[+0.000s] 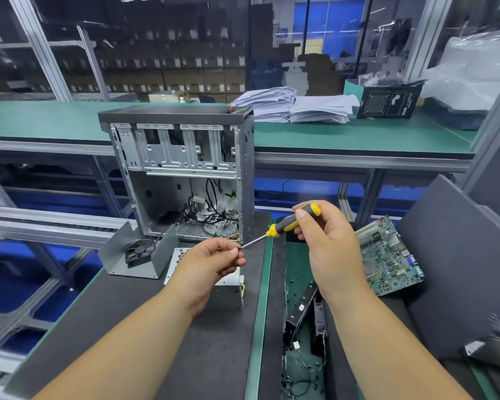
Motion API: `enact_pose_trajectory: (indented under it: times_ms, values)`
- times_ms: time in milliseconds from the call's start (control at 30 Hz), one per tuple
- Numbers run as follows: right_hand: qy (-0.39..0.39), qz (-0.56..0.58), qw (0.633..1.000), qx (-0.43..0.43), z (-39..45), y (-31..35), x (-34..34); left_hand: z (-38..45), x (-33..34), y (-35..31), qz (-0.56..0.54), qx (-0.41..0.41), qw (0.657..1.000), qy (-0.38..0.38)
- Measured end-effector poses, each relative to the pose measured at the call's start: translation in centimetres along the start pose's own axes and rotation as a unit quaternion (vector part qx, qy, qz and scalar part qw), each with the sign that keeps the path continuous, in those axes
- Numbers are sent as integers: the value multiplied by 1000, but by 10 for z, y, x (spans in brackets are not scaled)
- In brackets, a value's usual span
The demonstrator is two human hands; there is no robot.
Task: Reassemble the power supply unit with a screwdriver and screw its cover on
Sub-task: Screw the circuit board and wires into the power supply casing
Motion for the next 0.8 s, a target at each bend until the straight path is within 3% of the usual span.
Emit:
enact_pose_trajectory:
  times_ms: [467, 700, 800]
  values:
    - [-90, -32, 987, 132, -5, -32, 38, 37, -44, -17, 0, 90, 994, 64]
    - [-146, -65, 980, 118, -4, -27, 69, 61, -67, -25, -11, 74, 987, 145]
    - [-154, -107, 977, 101, -4, -19, 77, 69, -74, -20, 53, 59, 980, 183]
Point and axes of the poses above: each hand's wrist, its own z-axis towards the middle knuckle, its own x-axis out of the palm, y = z × x, the point moved 6 cm from there along z, towards the middle knuckle, and after that the axes turned 5 degrees about -y, right-handed, at the moved point
